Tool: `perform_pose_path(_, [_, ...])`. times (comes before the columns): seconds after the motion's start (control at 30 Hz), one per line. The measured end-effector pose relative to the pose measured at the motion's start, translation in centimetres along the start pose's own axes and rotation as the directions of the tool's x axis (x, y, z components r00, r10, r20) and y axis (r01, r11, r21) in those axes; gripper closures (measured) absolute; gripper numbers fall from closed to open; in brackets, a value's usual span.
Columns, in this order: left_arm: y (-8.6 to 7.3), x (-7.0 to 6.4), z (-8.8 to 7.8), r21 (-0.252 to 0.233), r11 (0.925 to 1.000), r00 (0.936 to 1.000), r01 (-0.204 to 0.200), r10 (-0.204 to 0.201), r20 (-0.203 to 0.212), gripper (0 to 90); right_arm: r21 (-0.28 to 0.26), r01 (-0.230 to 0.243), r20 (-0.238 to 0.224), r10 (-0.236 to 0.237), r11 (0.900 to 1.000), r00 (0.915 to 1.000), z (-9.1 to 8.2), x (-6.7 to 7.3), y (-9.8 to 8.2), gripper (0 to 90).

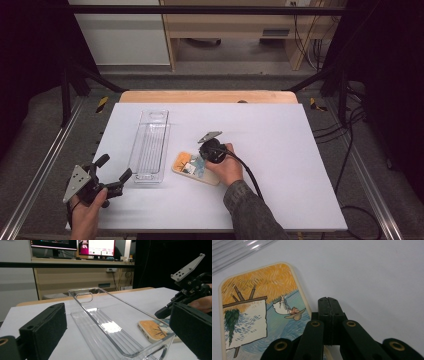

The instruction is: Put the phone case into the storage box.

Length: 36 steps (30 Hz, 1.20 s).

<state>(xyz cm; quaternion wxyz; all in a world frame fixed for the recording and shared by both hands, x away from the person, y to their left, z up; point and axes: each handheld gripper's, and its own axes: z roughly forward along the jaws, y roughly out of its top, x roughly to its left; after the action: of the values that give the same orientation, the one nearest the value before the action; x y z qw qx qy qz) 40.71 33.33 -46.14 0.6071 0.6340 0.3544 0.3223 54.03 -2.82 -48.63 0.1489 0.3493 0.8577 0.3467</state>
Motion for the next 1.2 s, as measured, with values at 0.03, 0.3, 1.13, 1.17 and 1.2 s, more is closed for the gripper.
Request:
perform_pose_path(0.03, [0.0,0.0,0.0,0.000,1.0000,1.0000,0.000,0.000,0.000,1.3,0.001,0.000,-0.003,0.000,1.000,1.0000,0.0,0.0,0.0,90.0])
perform_pose_path(0.3, [0.0,0.0,0.0,0.002,1.0000,1.0000,0.000,0.000,-0.001,1.3,0.013,0.051,-0.056,-0.050,0.999,0.9972,-0.5,1.2,-0.2,90.0])
perform_pose_path(1.13, [-0.1,-0.3,0.2,0.018,0.9997,0.9998,-0.017,0.016,0.009,1.3,0.024,0.107,-0.158,-0.101,0.994,0.9822,-2.3,4.2,-1.9,90.0])
perform_pose_path(1.17, [-0.1,-0.3,0.2,0.018,0.9997,0.9998,-0.016,0.016,0.008,1.3,0.024,0.110,-0.161,-0.105,0.994,0.9813,-2.3,4.3,-1.9,90.0])
perform_pose_path(1.2, [-0.1,-0.3,0.2,0.018,0.9997,0.9998,-0.016,0.016,0.008,1.3,0.024,0.110,-0.161,-0.105,0.994,0.9813,-2.3,4.3,-1.9,90.0])
